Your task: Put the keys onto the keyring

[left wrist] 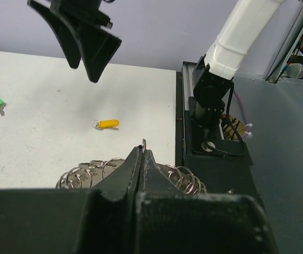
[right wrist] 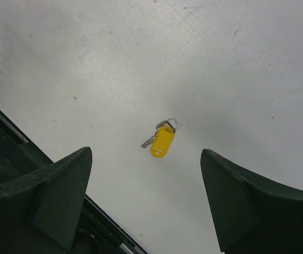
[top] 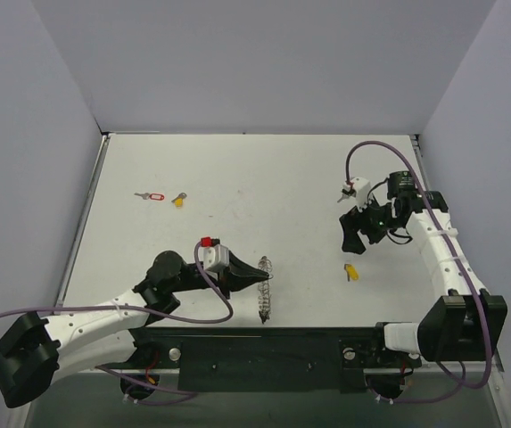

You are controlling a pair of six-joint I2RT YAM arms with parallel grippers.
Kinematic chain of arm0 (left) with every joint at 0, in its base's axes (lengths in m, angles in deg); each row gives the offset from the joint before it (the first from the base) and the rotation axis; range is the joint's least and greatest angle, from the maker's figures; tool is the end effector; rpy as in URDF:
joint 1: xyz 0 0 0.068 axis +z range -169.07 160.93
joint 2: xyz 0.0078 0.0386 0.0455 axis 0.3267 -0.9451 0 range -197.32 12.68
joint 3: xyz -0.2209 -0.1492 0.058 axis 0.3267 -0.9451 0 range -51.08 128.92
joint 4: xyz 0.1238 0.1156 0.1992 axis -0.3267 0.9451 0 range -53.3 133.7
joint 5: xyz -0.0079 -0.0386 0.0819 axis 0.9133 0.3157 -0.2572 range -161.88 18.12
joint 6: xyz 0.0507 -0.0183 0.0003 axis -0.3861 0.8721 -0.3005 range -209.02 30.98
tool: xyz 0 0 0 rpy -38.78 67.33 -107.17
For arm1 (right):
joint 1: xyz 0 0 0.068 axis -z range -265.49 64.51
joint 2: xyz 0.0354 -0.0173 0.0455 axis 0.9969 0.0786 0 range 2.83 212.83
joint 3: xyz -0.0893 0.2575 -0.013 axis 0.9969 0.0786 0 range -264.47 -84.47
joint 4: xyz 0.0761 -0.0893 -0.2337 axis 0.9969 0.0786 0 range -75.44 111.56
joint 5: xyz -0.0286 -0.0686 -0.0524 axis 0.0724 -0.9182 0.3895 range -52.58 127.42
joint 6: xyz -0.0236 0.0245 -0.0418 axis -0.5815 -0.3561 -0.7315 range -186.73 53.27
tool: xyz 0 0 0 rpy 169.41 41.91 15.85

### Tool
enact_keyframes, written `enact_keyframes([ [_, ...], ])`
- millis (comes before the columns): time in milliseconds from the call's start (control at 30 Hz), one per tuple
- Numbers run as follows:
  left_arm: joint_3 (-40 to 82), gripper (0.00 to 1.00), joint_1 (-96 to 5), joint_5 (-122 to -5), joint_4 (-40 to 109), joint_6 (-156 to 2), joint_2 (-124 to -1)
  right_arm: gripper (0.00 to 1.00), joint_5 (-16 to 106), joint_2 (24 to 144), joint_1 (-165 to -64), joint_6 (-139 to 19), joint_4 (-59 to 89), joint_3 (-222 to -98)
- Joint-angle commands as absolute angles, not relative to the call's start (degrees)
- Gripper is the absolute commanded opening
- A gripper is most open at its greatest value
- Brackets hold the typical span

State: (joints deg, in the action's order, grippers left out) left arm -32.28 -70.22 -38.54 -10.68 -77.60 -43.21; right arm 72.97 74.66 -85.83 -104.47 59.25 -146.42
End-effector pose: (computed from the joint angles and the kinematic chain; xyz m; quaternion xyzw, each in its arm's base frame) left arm 0.1138 -0.1725 0.2507 0.4158 0.5026 -0.5390 0.5330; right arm 0.2490 0.0223 0.2976 -0.3837 0.8272 0.1826 0.3677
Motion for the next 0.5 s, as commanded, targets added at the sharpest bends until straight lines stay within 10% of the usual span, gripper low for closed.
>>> enact_keyframes([
  [0, -26.7, 0.00, -69.7, -37.3, -5.0, -80.8, -38.2, 0.78, 68.4, 76.1, -85.6, -101.0, 57.6, -141.6],
  [467, -28.4, 0.00, -69.2, -39.0, -2.8, -81.5, -33.4, 0.49, 70.1, 92.6, -81.4, -95.2, 57.5, -144.9],
])
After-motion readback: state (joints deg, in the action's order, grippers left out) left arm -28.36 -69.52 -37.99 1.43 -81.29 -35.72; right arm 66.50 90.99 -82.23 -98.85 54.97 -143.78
